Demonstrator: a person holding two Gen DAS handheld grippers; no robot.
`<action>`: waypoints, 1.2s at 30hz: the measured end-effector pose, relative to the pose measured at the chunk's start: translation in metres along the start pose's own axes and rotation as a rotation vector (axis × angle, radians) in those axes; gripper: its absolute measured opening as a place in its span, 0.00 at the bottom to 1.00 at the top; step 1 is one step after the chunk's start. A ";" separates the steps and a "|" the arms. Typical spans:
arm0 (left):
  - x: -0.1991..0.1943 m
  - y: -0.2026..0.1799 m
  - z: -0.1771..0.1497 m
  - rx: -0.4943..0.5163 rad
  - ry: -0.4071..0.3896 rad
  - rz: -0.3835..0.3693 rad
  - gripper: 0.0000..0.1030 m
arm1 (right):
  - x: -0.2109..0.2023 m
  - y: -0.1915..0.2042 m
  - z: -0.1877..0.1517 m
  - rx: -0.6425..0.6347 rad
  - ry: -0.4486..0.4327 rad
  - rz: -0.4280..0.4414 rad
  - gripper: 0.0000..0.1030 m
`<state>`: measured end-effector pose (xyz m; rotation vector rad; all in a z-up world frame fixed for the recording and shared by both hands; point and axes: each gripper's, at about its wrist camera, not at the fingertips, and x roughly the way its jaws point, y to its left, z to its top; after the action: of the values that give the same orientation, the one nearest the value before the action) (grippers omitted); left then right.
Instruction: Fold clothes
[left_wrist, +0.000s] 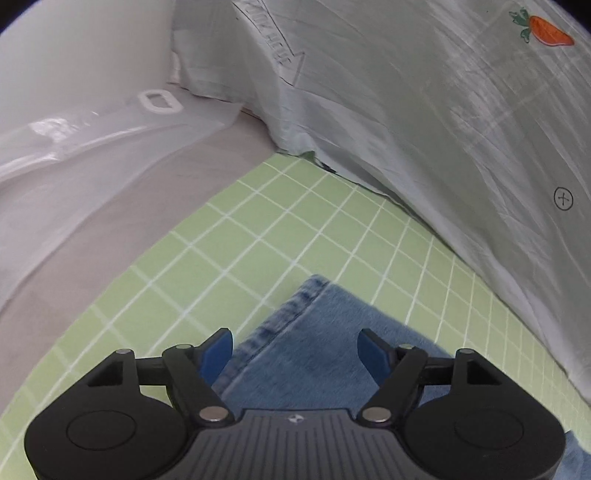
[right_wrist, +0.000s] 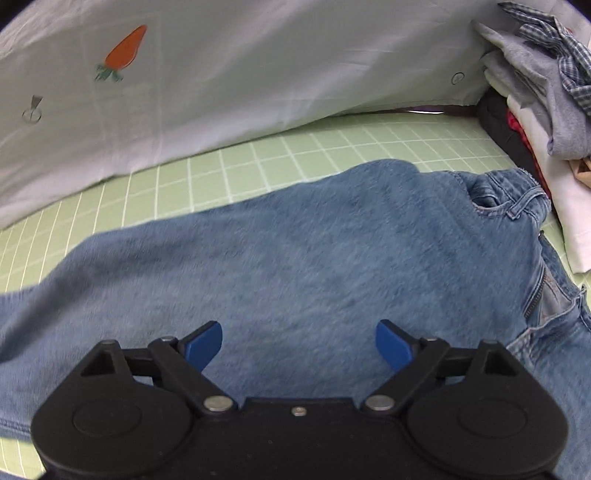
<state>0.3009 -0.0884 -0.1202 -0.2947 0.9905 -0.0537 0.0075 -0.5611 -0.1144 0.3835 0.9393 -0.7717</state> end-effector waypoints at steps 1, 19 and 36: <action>0.007 -0.001 0.003 -0.004 0.010 -0.017 0.73 | 0.000 0.001 0.000 -0.005 0.003 -0.006 0.88; -0.023 0.012 0.039 -0.016 -0.200 -0.019 0.13 | -0.017 0.019 0.012 -0.049 -0.021 -0.055 0.89; -0.083 -0.028 -0.061 0.019 0.039 0.023 0.70 | -0.072 0.003 -0.062 -0.024 0.006 0.063 0.94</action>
<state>0.2068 -0.1140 -0.0762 -0.2660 1.0319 -0.0483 -0.0518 -0.4912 -0.0882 0.3929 0.9369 -0.7016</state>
